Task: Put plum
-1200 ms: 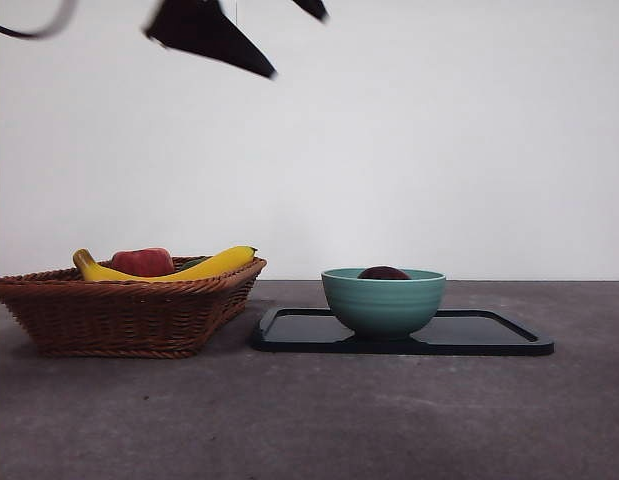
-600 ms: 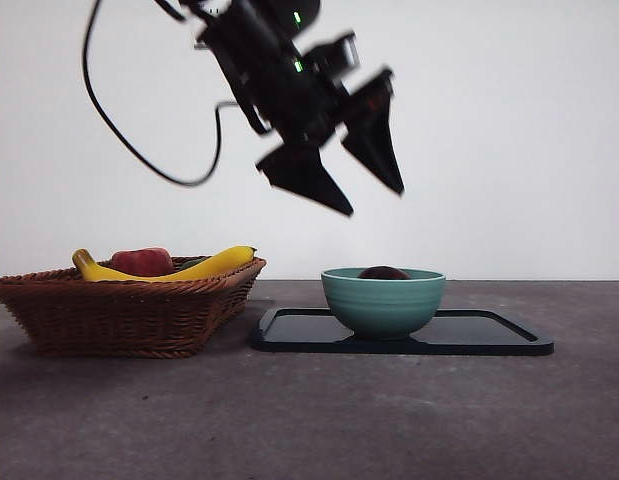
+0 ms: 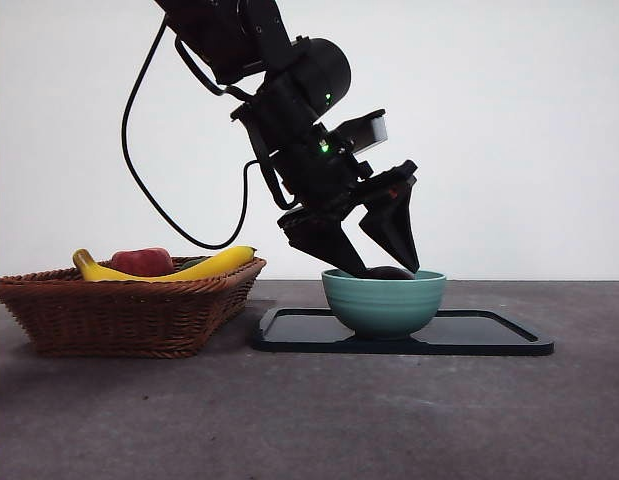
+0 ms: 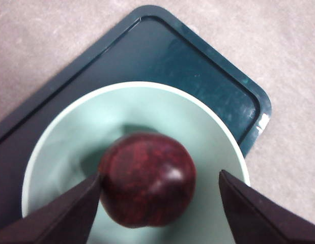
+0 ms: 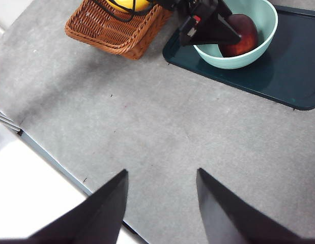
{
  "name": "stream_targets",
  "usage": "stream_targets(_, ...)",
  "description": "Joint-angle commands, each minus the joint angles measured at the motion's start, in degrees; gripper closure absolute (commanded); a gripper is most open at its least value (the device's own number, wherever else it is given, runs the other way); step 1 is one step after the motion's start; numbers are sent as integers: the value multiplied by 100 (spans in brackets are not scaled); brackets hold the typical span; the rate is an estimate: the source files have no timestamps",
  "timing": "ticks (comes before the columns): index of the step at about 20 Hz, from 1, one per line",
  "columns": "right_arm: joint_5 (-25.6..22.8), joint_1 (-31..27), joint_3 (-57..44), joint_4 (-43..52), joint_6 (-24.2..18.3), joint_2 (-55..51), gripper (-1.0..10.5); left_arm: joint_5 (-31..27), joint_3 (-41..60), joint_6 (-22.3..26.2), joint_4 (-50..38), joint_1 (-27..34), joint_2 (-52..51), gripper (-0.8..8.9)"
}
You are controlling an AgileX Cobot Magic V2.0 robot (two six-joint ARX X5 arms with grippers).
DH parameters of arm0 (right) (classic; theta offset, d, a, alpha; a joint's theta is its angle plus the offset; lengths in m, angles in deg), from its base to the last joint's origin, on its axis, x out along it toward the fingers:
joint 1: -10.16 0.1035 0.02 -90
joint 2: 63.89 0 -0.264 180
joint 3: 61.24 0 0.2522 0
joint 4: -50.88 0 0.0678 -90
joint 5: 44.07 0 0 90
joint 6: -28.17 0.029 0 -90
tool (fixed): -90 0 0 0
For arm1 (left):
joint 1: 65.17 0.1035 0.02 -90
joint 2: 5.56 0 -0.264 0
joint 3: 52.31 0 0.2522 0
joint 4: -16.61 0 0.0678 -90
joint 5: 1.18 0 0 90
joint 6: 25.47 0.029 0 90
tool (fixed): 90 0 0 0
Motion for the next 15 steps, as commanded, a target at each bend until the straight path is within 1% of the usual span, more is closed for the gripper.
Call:
stream_targets(1,13,28,42,55,61,17,733,-72,-155,74,-28,-92,293,440)
stream_targets(3,13,28,42,55,61,17,733,-195,-155,96,-9,-114,374,439)
stream_targets(7,13,28,42,57,59,17,733,-245,-155,181,-37,-155,391,440)
stream_targets(9,13,28,42,59,59,17,733,-264,-155,179,-33,-155,391,456)
stream_targets(12,11,28,42,59,55,17,733,-280,-155,179,-15,-155,389,633)
stream_targets(13,11,28,42,59,52,17,733,-280,-155,179,0,-155,391,664)
stream_targets(15,11,28,42,61,39,17,733,-280,-157,177,9,-153,389,666)
